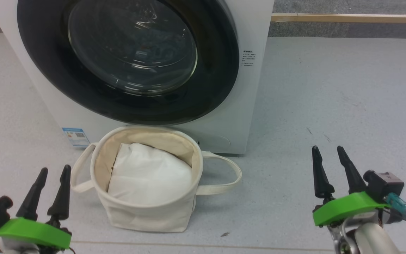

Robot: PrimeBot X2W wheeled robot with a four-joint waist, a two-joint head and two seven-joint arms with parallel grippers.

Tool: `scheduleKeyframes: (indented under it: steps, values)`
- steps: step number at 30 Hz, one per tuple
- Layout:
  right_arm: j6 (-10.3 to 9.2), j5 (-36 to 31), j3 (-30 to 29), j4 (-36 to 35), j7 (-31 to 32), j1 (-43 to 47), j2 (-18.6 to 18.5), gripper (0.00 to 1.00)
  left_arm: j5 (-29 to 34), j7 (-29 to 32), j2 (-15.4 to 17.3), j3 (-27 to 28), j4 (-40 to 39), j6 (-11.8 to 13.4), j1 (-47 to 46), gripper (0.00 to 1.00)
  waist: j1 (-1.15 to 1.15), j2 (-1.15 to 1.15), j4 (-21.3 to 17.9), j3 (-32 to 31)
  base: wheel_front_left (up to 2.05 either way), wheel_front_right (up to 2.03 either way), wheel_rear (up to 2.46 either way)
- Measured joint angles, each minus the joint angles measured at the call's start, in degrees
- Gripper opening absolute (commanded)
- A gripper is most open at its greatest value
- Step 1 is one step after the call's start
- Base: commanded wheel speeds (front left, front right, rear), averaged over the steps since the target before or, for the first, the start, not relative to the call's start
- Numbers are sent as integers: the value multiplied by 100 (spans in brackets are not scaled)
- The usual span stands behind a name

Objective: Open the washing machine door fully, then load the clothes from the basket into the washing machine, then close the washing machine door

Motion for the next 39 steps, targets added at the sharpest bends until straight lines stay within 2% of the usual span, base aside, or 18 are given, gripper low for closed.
scheduleKeyframes:
  steps: [1, 2, 8, 12, 17, 39]
  values:
    - [0, 0, 1, 0, 0, 0, 1, 100, 0, 0, 1, -2, -13, 0, 0, 100, 0, 0, -1, 1, 0, 0, 0]
    - [0, 0, 5, 56, 0, 9, 2, 0, 0, 2, -33, -11, 33, 9, 10, 0, 0, 0, -1, 1, 0, 0, 0]
    - [0, 122, 31, 424, 52, 402, 26, 0, -76, 53, -345, -131, 324, 9, 415, 0, 2, 0, -2, 1, 0, 0, 0]
    - [0, 339, 1, 406, 109, 397, 33, 0, -234, 103, -356, -93, 304, 9, 418, 0, 14, 0, -4, -8, 0, 0, 0]
    - [0, 632, -55, 381, 198, 397, 38, 0, -441, 202, -435, -37, 277, 9, 419, 0, 2, 0, -5, 5, 0, 0, 0]
    - [0, 1918, -326, 267, 557, 398, 90, 0, -1326, 556, -730, 210, 124, 9, 421, 0, 1, 0, -8, 19, 0, 0, 0]
